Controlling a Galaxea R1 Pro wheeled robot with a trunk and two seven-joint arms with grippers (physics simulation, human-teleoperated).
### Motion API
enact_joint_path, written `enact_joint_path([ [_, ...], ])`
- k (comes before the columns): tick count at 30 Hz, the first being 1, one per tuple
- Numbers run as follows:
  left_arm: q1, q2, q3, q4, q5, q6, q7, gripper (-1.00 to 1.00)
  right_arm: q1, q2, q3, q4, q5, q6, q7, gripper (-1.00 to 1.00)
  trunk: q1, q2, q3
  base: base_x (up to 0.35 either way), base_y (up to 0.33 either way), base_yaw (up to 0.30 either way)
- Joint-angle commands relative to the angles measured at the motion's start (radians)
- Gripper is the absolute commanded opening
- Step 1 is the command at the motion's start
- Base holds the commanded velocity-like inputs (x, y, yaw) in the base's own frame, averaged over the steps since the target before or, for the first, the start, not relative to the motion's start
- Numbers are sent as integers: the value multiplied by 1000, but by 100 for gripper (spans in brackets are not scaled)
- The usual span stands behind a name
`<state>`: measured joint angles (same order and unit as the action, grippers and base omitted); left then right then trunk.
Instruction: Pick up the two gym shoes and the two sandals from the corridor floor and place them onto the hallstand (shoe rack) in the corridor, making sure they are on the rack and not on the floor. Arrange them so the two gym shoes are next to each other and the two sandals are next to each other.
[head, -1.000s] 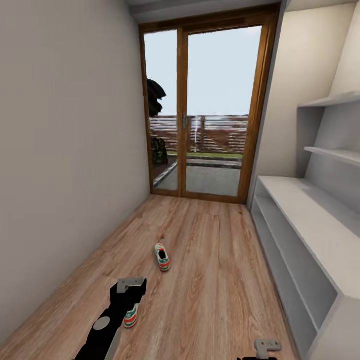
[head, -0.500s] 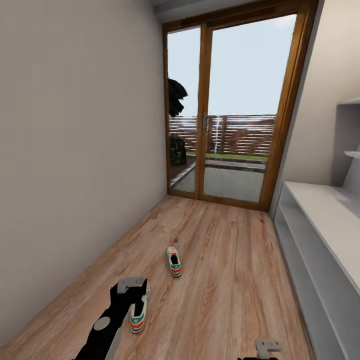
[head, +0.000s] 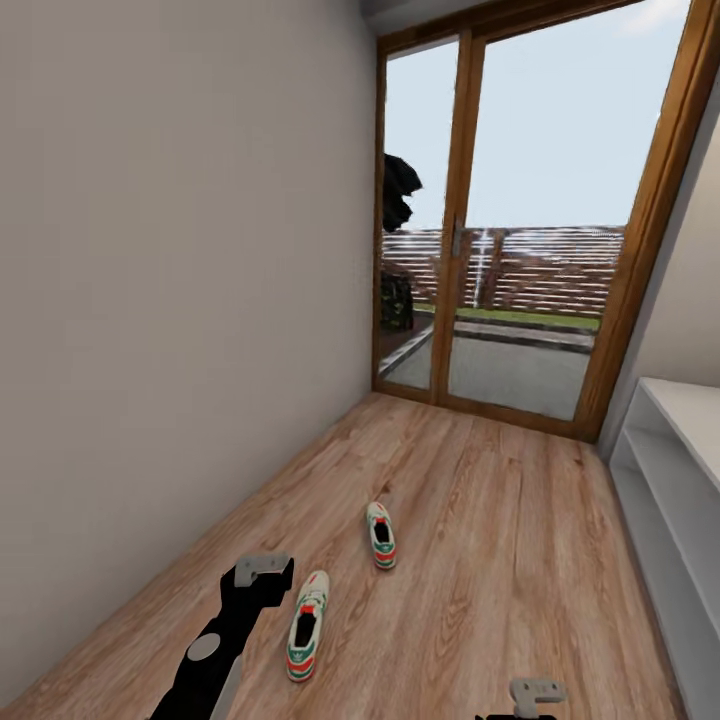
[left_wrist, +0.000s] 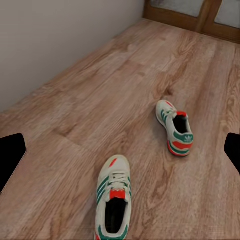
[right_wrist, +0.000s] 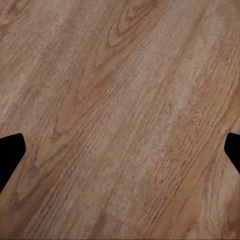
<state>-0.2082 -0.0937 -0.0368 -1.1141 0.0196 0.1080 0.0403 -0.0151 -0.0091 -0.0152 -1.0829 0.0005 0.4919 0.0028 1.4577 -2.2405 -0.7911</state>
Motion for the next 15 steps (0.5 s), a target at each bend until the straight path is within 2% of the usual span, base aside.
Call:
enact_joint_path([
  [1, 0, 0, -2, -1, 2, 6, 4, 100, 0, 0, 0, -1, 0, 5, 0, 100, 0, 0, -1, 343, -86, 104],
  [6, 0, -1, -2, -1, 2, 6, 4, 100, 0, 0, 0, -2, 1, 5, 0, 100, 0, 0, -2, 335, -127, 34],
  [15, 0, -1, -3, -2, 2, 6, 4, 100, 0, 0, 0, -1, 1, 5, 0, 100, 0, 0, -2, 291, -208, 2],
])
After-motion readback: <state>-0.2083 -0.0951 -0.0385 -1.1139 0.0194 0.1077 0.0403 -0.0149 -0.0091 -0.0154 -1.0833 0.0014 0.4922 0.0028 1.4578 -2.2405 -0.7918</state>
